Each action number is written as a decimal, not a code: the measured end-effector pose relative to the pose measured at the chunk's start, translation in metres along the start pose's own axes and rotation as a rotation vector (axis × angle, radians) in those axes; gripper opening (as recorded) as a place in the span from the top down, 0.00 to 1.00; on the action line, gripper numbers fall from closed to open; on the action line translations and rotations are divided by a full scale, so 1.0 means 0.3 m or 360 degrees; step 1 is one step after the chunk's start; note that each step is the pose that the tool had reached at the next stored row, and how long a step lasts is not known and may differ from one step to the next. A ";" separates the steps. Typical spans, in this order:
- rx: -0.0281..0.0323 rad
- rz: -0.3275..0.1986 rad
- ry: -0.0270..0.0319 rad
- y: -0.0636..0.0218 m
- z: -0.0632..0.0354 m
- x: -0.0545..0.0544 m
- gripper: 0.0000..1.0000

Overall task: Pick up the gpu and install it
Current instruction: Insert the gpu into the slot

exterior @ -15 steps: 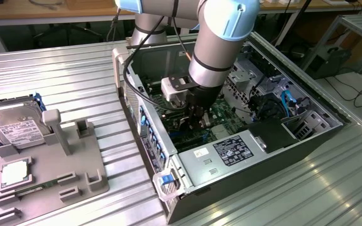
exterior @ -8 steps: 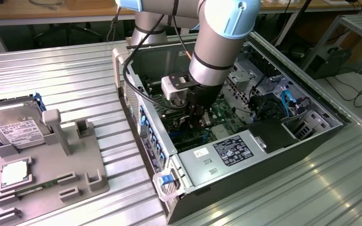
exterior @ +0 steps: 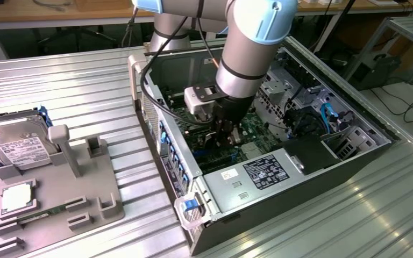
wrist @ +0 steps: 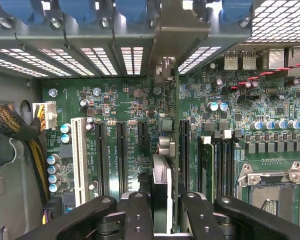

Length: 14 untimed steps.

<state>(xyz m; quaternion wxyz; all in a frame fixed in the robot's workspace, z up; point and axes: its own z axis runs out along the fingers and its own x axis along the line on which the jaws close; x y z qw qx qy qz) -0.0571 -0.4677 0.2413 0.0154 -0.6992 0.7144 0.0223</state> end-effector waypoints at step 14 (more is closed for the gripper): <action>-0.00006 0.0000 0.00002 0.000 0.000 -0.004 0.72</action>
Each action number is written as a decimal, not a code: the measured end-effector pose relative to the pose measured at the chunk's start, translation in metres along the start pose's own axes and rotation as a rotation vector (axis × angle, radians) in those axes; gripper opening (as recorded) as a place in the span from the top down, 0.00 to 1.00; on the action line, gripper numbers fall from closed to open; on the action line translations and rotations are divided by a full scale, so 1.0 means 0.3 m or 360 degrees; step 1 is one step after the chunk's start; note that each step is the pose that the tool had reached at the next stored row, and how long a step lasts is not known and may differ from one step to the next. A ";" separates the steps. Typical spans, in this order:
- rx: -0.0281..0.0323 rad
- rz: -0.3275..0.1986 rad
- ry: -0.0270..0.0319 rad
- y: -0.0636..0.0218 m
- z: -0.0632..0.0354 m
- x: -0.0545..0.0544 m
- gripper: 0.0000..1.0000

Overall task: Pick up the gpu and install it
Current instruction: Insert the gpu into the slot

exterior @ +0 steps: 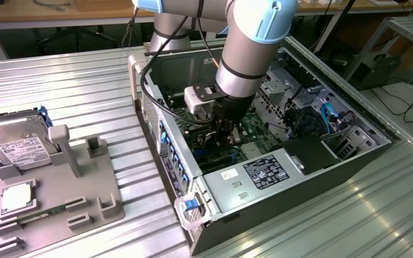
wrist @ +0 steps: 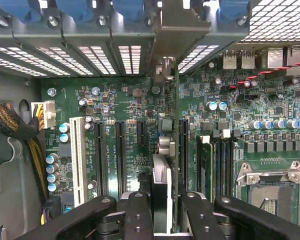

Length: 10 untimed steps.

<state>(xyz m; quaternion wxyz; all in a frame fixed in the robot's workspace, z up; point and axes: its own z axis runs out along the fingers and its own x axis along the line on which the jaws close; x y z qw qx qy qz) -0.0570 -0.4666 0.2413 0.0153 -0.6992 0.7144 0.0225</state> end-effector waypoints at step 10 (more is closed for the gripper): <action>-0.00004 0.0000 0.00004 0.002 0.009 0.001 0.72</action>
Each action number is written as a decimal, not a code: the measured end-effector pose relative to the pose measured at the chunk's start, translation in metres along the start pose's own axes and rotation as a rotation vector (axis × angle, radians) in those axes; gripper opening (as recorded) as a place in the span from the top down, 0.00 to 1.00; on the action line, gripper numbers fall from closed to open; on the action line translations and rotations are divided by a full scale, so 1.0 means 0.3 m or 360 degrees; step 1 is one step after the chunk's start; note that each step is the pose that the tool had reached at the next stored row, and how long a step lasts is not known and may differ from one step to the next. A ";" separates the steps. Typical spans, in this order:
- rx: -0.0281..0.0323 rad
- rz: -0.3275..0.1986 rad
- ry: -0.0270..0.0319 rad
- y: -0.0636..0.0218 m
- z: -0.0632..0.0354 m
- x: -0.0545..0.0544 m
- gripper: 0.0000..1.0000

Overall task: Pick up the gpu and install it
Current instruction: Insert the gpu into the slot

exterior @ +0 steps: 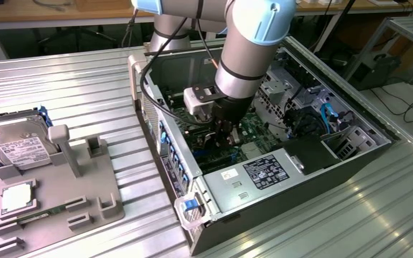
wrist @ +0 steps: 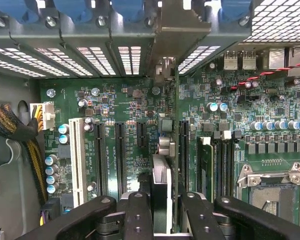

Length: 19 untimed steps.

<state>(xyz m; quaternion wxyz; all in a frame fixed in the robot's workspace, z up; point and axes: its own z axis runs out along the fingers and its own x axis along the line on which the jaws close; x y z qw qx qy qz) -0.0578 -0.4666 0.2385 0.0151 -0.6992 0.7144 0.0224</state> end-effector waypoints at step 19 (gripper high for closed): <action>0.00006 0.0000 -0.00014 0.000 -0.004 0.000 0.72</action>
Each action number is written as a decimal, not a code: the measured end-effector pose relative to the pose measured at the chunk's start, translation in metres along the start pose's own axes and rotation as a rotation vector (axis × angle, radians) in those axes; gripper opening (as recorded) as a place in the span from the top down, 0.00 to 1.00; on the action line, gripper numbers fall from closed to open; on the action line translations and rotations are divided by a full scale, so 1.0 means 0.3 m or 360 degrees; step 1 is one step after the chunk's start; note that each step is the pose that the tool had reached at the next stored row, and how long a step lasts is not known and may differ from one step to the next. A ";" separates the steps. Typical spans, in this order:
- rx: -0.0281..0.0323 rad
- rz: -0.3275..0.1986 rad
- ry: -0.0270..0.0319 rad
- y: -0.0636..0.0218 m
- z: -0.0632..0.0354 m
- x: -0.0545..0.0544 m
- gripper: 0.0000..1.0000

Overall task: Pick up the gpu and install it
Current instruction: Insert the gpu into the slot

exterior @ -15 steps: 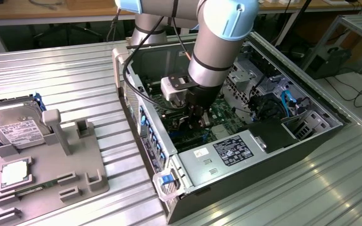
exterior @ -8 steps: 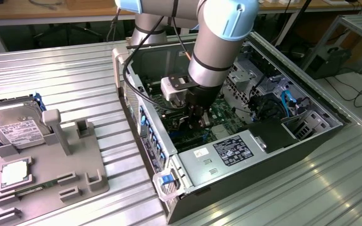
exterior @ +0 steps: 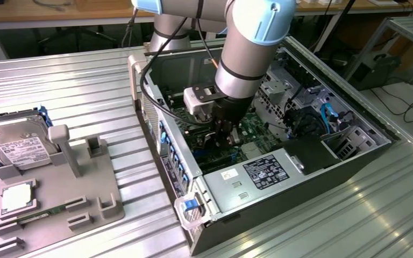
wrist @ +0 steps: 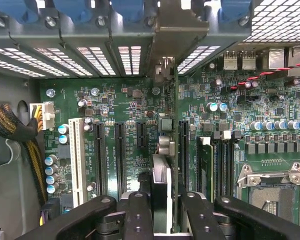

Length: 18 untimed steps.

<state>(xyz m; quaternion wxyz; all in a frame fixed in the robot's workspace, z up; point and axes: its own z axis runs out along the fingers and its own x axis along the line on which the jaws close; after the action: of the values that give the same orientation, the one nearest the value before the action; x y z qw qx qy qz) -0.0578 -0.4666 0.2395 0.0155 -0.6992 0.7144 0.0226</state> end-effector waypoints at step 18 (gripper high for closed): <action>0.00018 0.0000 0.00000 0.002 -0.007 0.000 0.72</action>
<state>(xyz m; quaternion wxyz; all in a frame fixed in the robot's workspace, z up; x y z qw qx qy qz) -0.0584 -0.4666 0.2417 0.0159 -0.6993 0.7143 0.0222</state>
